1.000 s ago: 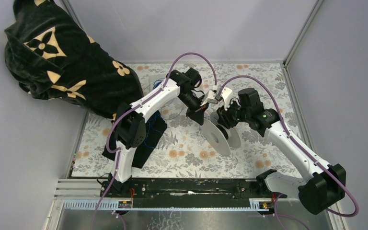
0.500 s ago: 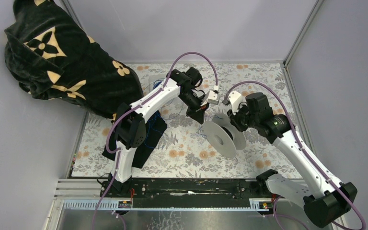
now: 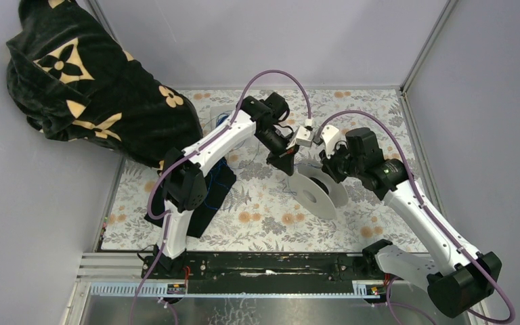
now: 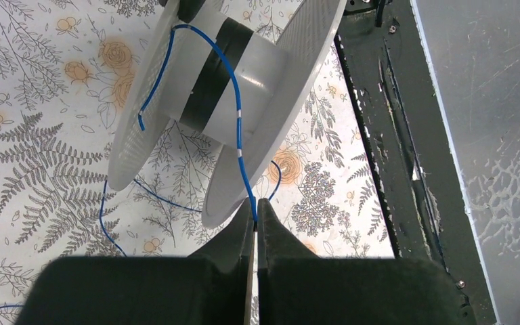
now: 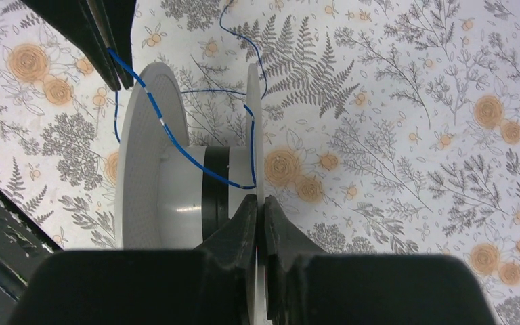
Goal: Wrap the cables
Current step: Wrap the cable around the cable reel.
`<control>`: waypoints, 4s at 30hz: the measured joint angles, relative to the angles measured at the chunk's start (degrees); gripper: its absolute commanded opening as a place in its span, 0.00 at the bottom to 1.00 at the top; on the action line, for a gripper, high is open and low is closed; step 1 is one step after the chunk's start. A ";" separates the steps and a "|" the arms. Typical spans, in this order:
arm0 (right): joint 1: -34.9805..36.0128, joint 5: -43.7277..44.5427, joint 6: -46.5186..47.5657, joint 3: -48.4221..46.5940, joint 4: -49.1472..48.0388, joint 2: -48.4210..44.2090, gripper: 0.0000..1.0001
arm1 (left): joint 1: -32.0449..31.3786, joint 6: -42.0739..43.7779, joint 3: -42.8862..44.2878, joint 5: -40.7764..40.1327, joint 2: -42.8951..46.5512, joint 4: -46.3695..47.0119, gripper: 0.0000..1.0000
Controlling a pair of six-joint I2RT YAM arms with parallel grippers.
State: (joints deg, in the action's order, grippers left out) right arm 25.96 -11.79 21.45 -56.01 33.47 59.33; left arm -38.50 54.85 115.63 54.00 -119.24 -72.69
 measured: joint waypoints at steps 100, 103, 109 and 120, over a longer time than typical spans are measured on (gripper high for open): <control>0.20 -2.93 0.46 4.61 -8.37 2.84 0.49 | 1.95 -16.04 -4.24 16.59 -5.40 0.55 0.00; 0.20 -2.95 0.76 5.29 -9.03 2.84 0.42 | 1.95 -16.24 -4.00 16.59 -5.55 0.55 0.00; 0.20 -3.06 1.29 5.51 -10.14 2.84 0.27 | 1.95 -16.41 -3.80 16.59 -5.68 0.50 0.00; 0.13 -2.73 1.84 5.53 -10.23 2.84 0.13 | 2.03 -16.98 -2.16 16.61 -6.34 -0.37 0.00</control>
State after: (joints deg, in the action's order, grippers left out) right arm 26.09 -14.52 23.29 -50.48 23.24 62.17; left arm -36.47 37.87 113.47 70.61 -125.58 -73.06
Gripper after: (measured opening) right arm 0.168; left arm 0.022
